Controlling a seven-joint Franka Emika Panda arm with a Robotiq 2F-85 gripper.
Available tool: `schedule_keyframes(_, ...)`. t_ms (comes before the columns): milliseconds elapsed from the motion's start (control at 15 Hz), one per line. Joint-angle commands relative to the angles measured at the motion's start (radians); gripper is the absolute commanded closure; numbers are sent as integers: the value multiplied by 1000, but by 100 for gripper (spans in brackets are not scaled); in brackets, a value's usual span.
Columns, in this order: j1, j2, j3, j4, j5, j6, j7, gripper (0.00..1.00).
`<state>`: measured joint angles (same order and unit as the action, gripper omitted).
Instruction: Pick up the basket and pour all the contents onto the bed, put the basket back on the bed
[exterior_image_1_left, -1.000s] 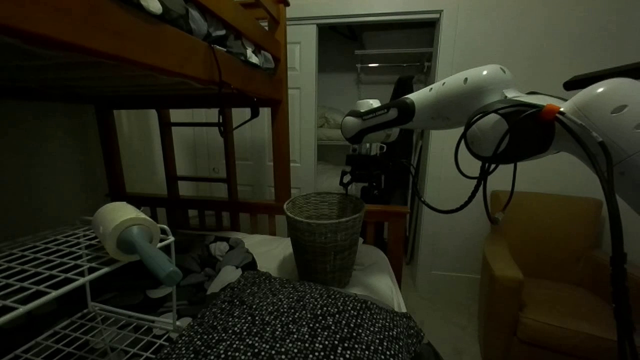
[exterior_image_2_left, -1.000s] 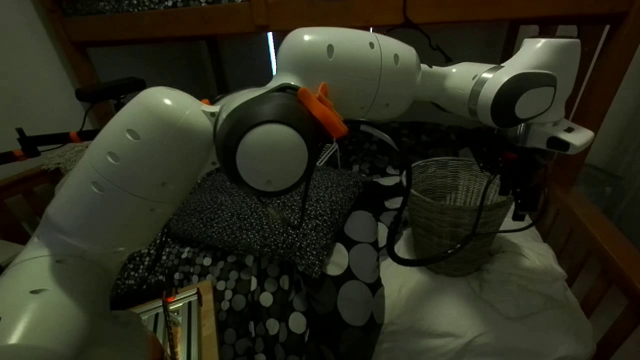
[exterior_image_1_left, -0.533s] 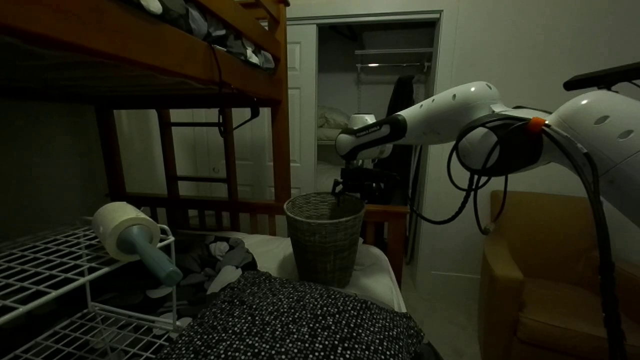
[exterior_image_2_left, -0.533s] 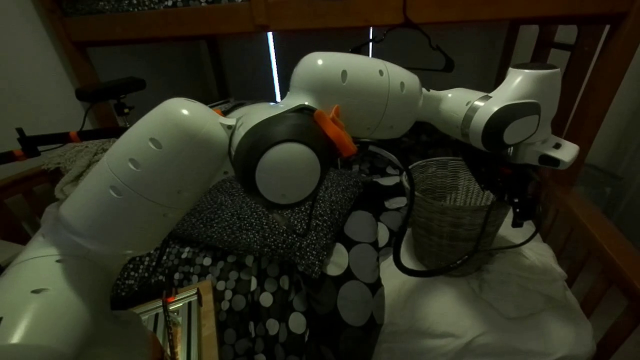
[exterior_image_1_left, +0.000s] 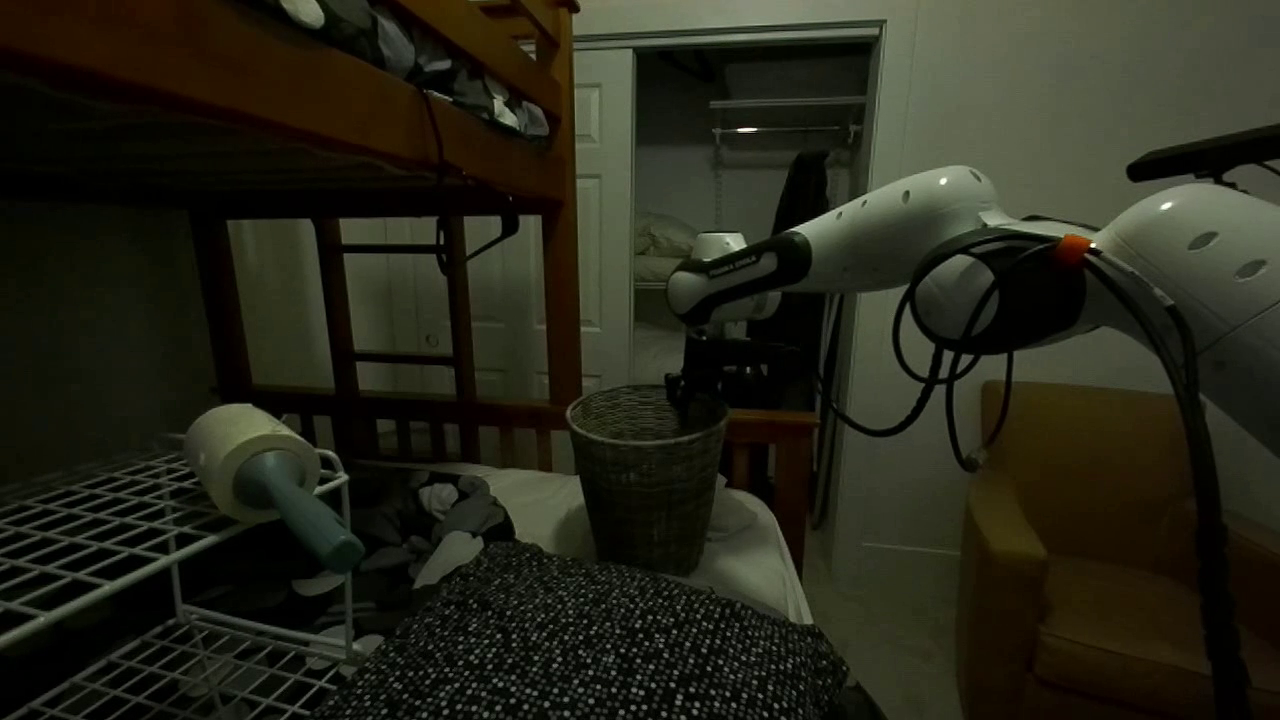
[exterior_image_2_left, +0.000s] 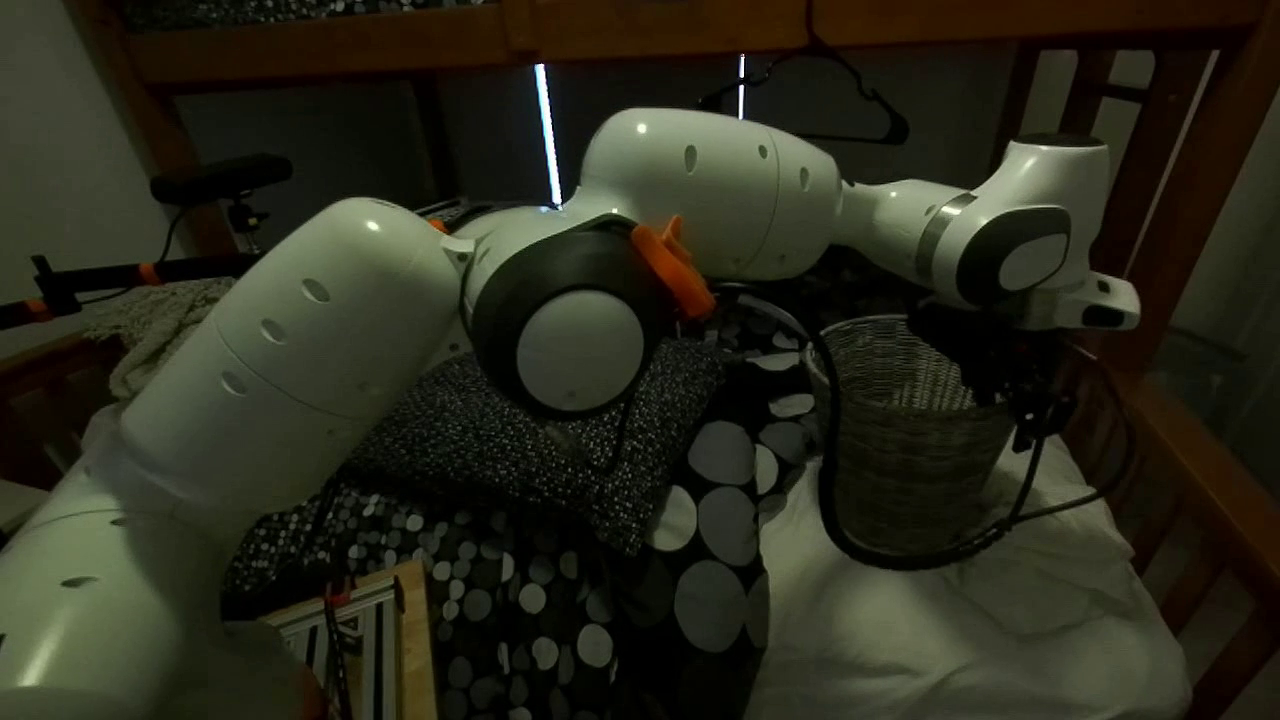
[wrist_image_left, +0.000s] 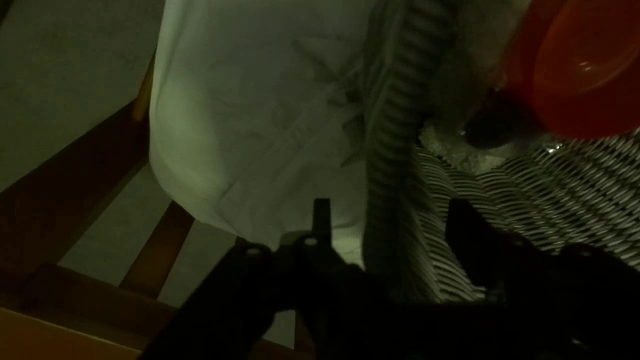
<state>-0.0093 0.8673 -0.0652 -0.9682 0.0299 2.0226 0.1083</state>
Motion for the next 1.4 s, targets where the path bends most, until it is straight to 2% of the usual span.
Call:
schedule_keyframes(0,-12,22,17,18,-18,-3,-60,71)
schedule_keyframes(267,-9,7,12,7,-25,3,-72,99)
schedule_keyframes(467,2,-55,21,-44,-13,12,-54,97)
schedule_keyframes(733,65,-188,6,-191,-31,175,-57,97)
schedule_keyframes(800,98,-229,-21,-244,-69,243,-31,97)
schedule_keyframes(1000,186,-310,-81,-330,-236,342,104,97)
schedule_keyframes(1333,335,-359,-196,-356,-576,330,349,97)
